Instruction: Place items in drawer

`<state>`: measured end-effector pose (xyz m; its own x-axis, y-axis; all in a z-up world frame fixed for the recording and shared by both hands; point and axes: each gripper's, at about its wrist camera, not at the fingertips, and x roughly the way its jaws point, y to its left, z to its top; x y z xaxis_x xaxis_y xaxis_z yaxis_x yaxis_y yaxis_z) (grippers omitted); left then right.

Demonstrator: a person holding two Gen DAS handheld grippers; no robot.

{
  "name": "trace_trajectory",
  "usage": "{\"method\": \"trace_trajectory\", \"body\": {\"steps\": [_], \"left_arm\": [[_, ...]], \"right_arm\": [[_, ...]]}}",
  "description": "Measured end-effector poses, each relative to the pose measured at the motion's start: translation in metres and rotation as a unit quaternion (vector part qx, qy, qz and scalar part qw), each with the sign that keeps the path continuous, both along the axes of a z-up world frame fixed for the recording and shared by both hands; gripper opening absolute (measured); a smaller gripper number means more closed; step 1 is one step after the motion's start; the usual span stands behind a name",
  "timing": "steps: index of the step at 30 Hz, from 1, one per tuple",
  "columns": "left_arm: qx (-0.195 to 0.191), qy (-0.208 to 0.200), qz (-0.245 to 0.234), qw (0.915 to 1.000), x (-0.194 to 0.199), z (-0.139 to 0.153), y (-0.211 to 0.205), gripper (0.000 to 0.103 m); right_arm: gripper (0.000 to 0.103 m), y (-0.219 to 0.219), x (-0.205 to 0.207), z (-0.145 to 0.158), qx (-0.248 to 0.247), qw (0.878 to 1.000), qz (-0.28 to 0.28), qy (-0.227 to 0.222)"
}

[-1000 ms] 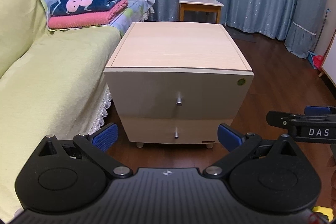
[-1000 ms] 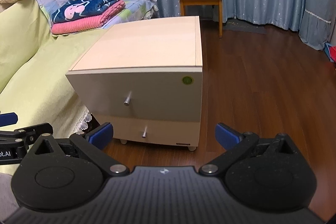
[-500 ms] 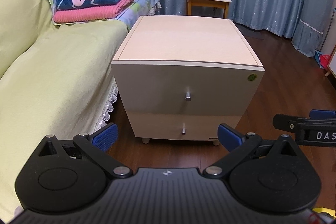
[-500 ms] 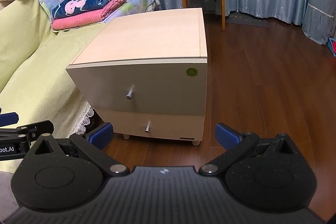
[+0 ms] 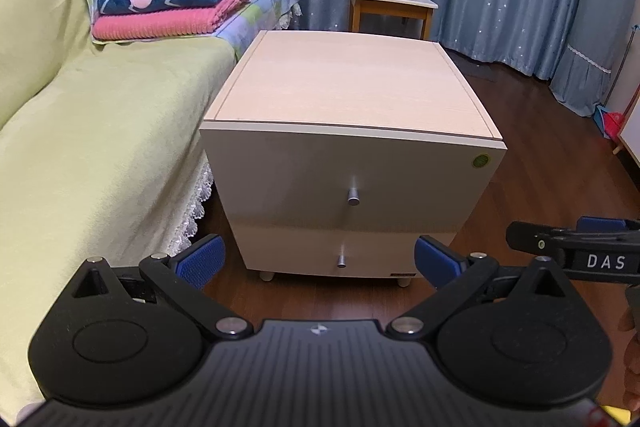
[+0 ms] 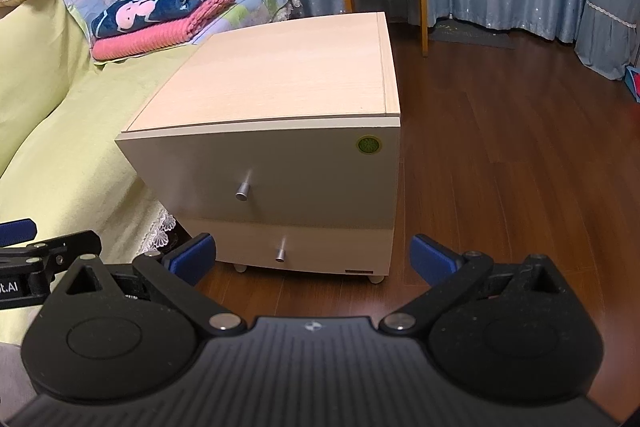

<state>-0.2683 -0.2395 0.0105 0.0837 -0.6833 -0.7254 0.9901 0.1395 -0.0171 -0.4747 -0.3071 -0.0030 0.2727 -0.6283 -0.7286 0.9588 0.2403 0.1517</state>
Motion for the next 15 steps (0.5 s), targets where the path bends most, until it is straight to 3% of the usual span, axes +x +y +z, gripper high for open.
{"method": "trace_trajectory", "body": {"steps": [9, 15], "left_arm": [[0.005, -0.013, -0.008, 0.9999, -0.004, -0.009, -0.021, 0.102], [-0.025, -0.029, -0.015, 0.9992, -0.008, -0.018, -0.033, 0.102]], "right_arm": [[0.102, -0.011, 0.000, -0.007, 0.007, 1.000, -0.012, 0.005], [0.102, -0.019, 0.001, -0.016, 0.006, 1.000, -0.018, 0.003]]}}
